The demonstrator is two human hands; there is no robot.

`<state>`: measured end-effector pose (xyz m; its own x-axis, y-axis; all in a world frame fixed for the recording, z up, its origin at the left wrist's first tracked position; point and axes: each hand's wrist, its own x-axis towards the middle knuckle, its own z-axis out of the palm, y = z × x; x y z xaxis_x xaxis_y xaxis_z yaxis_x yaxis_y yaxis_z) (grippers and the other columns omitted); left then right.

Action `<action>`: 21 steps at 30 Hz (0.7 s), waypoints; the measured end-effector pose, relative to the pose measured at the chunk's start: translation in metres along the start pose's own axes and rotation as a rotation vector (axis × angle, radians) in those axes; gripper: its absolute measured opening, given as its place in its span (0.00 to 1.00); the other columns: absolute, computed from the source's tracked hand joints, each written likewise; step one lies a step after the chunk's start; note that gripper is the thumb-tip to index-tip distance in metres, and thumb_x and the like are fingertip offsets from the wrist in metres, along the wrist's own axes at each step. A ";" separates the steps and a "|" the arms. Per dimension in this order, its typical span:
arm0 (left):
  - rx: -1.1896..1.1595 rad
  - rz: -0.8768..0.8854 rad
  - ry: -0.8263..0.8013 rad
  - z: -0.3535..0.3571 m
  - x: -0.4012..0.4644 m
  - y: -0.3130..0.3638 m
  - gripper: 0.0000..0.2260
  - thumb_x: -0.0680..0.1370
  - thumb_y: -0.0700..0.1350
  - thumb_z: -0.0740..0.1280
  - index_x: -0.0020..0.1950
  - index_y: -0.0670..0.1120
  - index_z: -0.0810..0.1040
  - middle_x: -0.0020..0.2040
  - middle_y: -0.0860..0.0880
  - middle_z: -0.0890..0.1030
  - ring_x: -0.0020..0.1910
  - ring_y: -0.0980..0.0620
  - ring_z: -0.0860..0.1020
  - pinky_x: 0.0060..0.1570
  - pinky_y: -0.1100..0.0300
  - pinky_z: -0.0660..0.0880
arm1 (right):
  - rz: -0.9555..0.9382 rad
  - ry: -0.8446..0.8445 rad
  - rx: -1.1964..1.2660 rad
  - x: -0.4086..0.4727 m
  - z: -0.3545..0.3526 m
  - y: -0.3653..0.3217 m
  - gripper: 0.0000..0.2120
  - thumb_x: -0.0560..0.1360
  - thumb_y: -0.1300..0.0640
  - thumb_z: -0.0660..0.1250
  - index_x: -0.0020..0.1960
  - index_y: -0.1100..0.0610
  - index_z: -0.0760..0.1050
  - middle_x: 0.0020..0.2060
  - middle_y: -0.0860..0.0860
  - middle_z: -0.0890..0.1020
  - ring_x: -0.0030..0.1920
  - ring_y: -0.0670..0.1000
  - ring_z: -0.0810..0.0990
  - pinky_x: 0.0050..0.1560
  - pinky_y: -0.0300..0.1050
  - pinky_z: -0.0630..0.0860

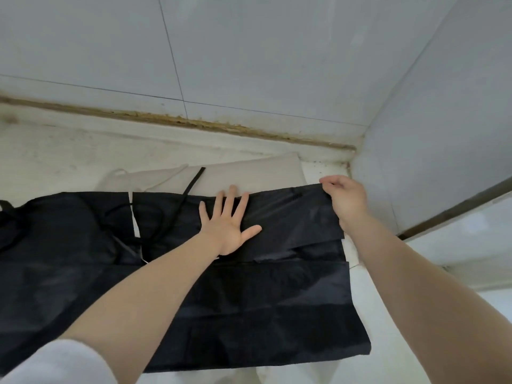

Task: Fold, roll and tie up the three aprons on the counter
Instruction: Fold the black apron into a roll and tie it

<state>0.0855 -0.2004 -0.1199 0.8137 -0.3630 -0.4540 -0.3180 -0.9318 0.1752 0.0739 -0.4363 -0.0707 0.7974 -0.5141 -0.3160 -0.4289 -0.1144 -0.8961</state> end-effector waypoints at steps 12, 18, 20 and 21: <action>0.168 0.234 0.146 0.008 -0.004 -0.023 0.33 0.78 0.64 0.41 0.77 0.47 0.39 0.77 0.52 0.35 0.75 0.51 0.35 0.72 0.51 0.34 | -0.725 -0.261 -0.995 -0.041 0.056 0.016 0.24 0.81 0.53 0.54 0.76 0.55 0.55 0.77 0.54 0.51 0.76 0.55 0.49 0.75 0.50 0.46; -0.084 0.250 0.091 -0.013 -0.019 -0.048 0.21 0.83 0.45 0.53 0.76 0.47 0.57 0.77 0.50 0.56 0.75 0.51 0.55 0.73 0.57 0.51 | -0.616 -0.223 -1.512 -0.064 0.098 0.030 0.23 0.81 0.52 0.51 0.73 0.61 0.59 0.71 0.59 0.64 0.69 0.58 0.64 0.69 0.53 0.60; -0.203 0.199 0.204 -0.029 -0.027 -0.060 0.17 0.81 0.41 0.55 0.70 0.46 0.69 0.70 0.47 0.70 0.68 0.49 0.69 0.67 0.55 0.65 | -0.598 -0.168 -1.485 -0.067 0.107 0.017 0.16 0.78 0.57 0.56 0.64 0.60 0.67 0.62 0.57 0.71 0.60 0.57 0.70 0.59 0.50 0.67; -0.188 0.195 0.279 -0.035 -0.034 -0.069 0.17 0.81 0.40 0.55 0.69 0.45 0.70 0.67 0.47 0.73 0.65 0.48 0.71 0.64 0.55 0.67 | -0.626 -0.207 -1.418 -0.072 0.117 0.010 0.15 0.78 0.57 0.57 0.63 0.59 0.68 0.59 0.56 0.73 0.58 0.57 0.71 0.55 0.49 0.68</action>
<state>0.0961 -0.1239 -0.0861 0.8559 -0.4960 -0.1461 -0.4061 -0.8197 0.4040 0.0613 -0.3010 -0.0933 0.9864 0.0275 -0.1621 0.0410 -0.9959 0.0806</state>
